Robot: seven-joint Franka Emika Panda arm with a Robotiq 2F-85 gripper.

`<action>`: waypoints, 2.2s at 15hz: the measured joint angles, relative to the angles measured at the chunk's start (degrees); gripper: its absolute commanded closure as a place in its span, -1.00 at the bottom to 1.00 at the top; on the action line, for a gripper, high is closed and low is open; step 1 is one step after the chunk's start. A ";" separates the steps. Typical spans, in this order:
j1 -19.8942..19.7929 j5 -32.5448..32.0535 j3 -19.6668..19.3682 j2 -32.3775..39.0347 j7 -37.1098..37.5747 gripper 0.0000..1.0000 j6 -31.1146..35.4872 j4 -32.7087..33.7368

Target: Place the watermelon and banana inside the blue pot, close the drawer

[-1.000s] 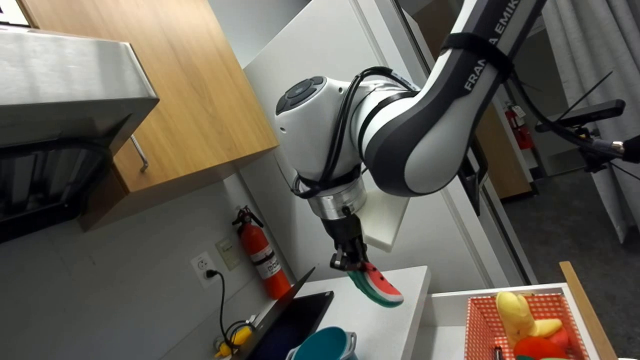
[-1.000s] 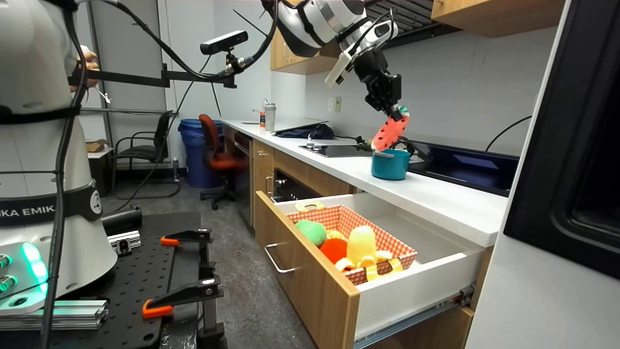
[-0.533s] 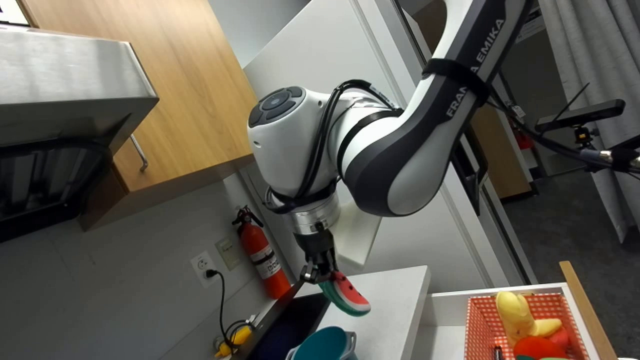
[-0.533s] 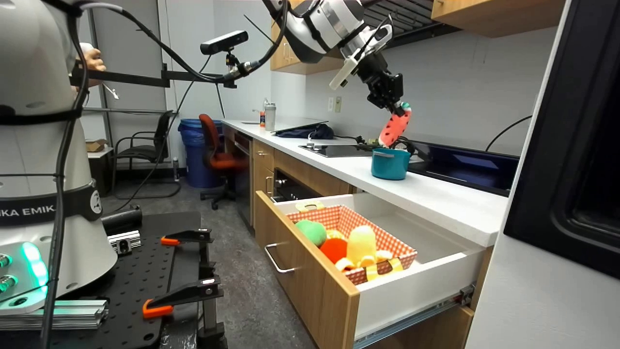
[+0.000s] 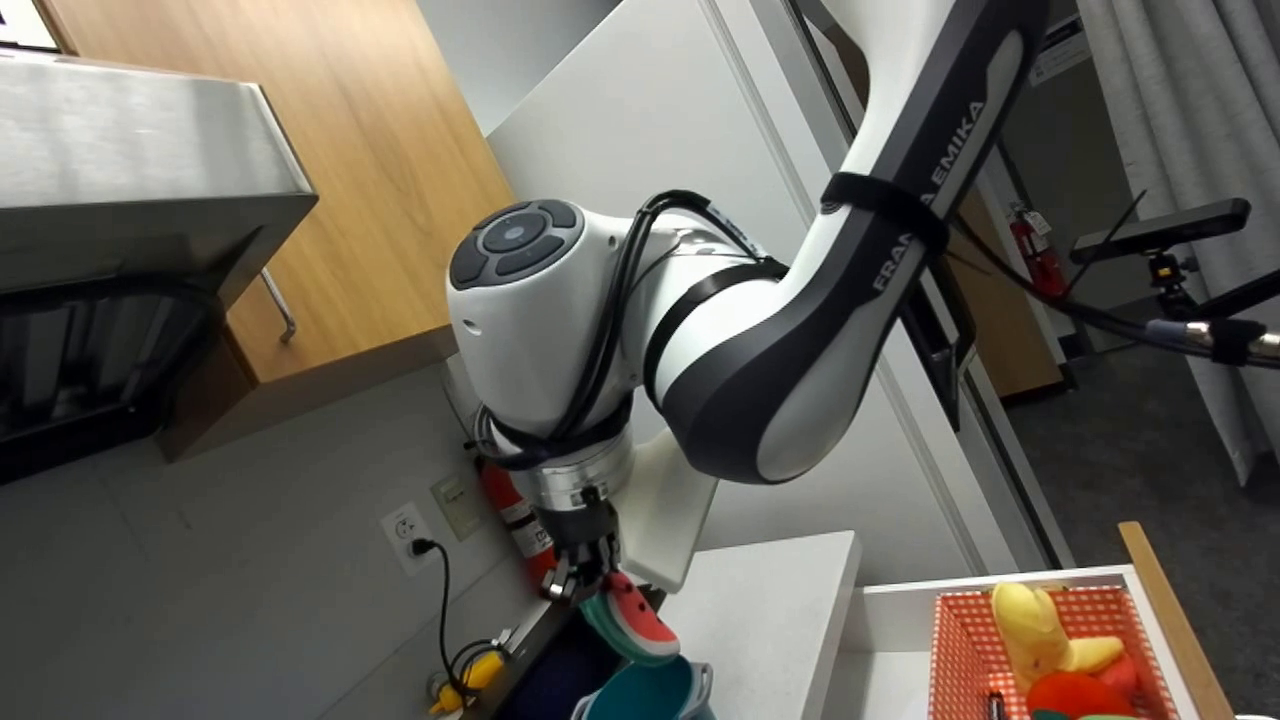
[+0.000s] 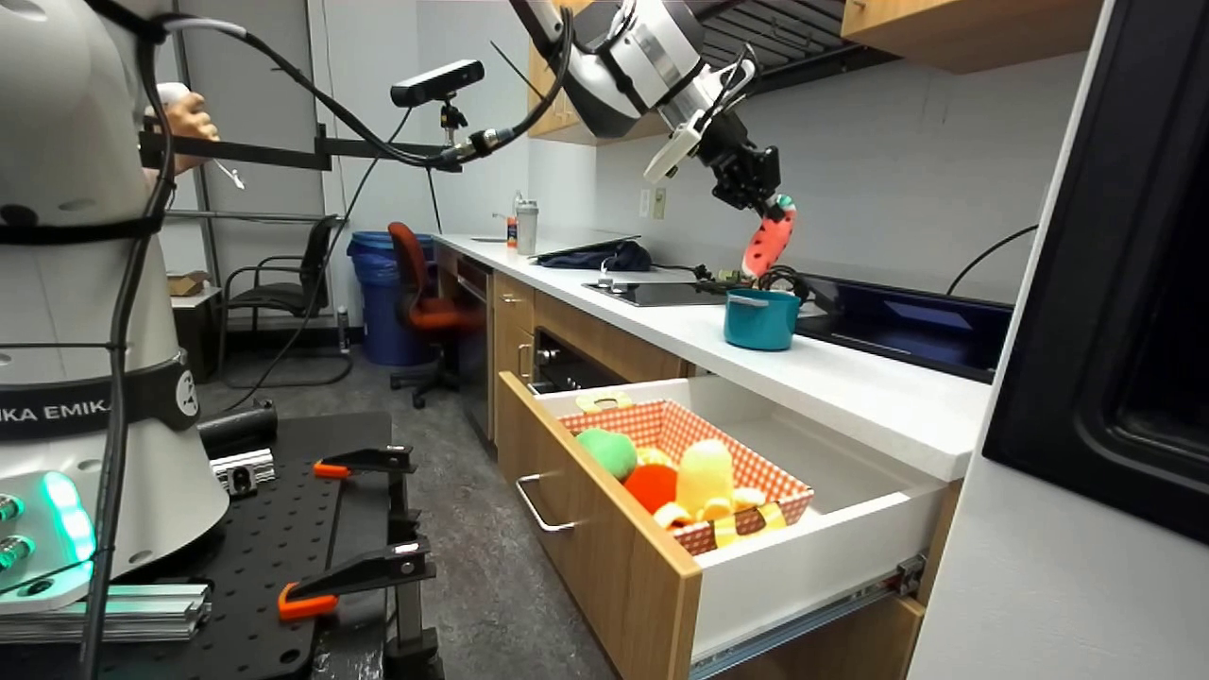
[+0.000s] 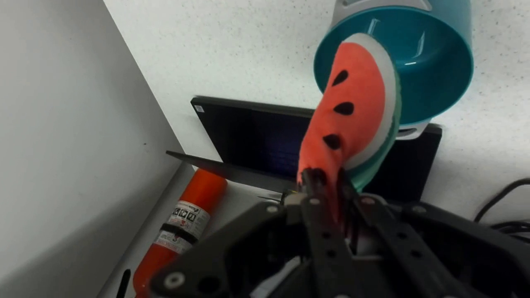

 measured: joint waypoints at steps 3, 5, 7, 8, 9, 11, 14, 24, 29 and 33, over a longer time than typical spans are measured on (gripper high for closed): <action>0.22 -0.08 0.00 1.30 0.01 0.95 0.54 1.57; 0.24 -0.08 -0.02 2.16 0.01 0.30 0.92 2.40; 0.24 -0.08 -0.06 2.93 0.01 0.13 1.12 3.01; 0.24 -0.08 -0.08 3.33 0.01 -0.05 1.13 3.33; 0.24 -0.08 -0.10 3.71 0.01 -0.19 1.13 3.60; 0.24 -0.08 -0.16 4.30 0.00 -0.50 1.13 4.03; 0.23 -0.08 -0.27 4.84 0.00 -0.94 1.13 4.38; 0.19 -0.08 -1.49 4.29 0.00 -1.00 1.11 3.17; -0.20 -0.08 -2.26 0.16 0.55 -1.00 0.99 -2.93; -1.22 -0.08 -2.32 -5.09 2.42 -1.00 0.98 -9.67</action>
